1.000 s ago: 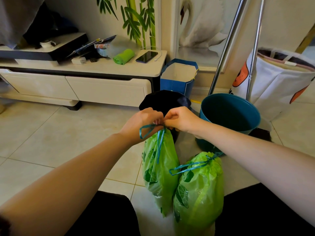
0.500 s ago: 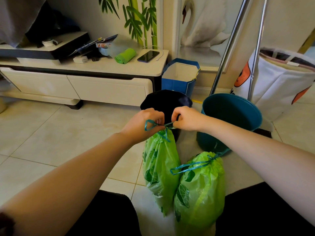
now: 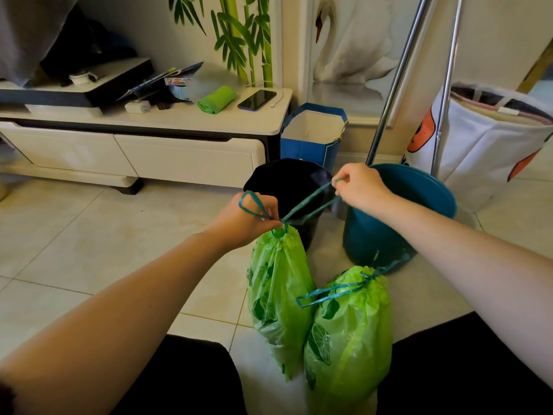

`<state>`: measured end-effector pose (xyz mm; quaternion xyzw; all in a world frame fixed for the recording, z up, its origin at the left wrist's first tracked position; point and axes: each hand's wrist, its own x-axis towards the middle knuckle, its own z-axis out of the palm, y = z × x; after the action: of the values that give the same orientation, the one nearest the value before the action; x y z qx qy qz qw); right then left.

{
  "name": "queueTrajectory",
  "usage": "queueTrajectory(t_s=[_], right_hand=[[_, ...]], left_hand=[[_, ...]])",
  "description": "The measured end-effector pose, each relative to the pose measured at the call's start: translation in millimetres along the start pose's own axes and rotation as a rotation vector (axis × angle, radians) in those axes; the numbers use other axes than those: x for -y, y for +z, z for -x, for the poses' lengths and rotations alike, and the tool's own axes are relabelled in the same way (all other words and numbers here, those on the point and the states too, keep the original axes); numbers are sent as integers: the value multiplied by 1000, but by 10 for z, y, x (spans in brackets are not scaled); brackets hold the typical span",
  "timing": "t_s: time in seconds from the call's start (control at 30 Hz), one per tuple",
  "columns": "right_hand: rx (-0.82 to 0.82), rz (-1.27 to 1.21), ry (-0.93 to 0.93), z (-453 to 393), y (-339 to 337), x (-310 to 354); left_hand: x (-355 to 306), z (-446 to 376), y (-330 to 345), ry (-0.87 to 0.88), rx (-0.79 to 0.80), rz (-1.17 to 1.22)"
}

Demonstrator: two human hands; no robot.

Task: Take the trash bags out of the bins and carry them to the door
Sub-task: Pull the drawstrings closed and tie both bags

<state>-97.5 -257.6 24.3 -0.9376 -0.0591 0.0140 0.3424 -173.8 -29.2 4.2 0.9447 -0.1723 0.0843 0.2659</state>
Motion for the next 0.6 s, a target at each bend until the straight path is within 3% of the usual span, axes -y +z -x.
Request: queueTrajectory(t_s=[0.1, 0.27, 0.37, 0.5, 0.6], right_hand=[[141, -455, 286, -18, -87, -18], [447, -940, 411, -4, -146, -8], [524, -878, 399, 9, -127, 13], [564, -659, 392, -4, -84, -59], [586, -632, 412, -36, -97, -133]], left_hand=[[0, 10, -32, -19, 30, 52], [-8, -21, -53, -60, 112, 156], [-3, -25, -82, -169, 159, 314], [95, -41, -251, -450, 76, 632], [183, 21, -427, -611, 190, 818]])
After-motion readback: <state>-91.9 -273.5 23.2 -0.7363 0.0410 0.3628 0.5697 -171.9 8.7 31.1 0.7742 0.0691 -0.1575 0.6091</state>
